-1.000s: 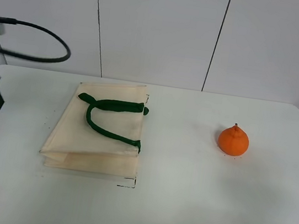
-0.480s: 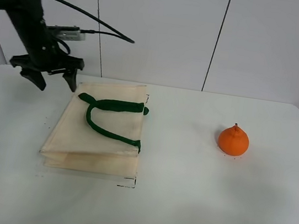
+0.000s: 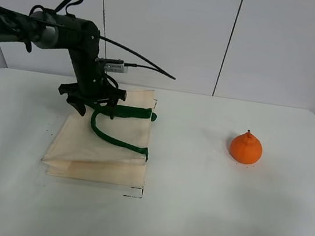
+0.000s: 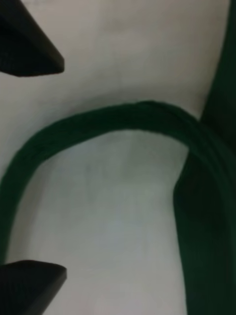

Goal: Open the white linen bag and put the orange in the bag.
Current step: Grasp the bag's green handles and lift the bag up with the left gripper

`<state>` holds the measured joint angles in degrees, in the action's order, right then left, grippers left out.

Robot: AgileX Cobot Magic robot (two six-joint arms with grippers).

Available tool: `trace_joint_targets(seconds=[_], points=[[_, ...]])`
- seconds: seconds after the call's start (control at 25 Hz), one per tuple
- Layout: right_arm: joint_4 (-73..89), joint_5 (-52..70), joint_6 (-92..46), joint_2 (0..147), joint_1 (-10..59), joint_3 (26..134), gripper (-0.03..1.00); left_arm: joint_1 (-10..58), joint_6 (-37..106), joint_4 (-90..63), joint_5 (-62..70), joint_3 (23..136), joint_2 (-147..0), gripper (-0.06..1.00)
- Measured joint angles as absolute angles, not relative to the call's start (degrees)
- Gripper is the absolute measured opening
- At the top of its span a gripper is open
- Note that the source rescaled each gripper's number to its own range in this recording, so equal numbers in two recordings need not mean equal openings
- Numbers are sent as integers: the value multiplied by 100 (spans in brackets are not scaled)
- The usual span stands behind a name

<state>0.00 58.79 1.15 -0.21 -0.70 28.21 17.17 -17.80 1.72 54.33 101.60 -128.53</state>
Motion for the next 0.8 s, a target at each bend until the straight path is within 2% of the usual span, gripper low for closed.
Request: trace_joint_targets(seconds=[0.48,0.56,0.64,0.68,0.76,0.8], points=[[0,5879,115,-21,-70,2821,95,1702,-1807,194,5090,10160,-13408,100],[0,5879,115,-21,-70,2821,95,1702,-1818,194,5109,10160,-13422,95],[0,5879,115,-21,-70,2821,95,1702,-1818,194,5138,10160,-13422,83],[0,5879,115,-21,-70,2821,95,1702,-1818,194,5162,10160,-13422,72],[0,5879,115,-21,-70,2821,95,1702,-1818,212,5187,10160,-13422,41],[0,5879,115,-21,-70,2821,95,1702,-1818,272,5208,10160,-13422,22]])
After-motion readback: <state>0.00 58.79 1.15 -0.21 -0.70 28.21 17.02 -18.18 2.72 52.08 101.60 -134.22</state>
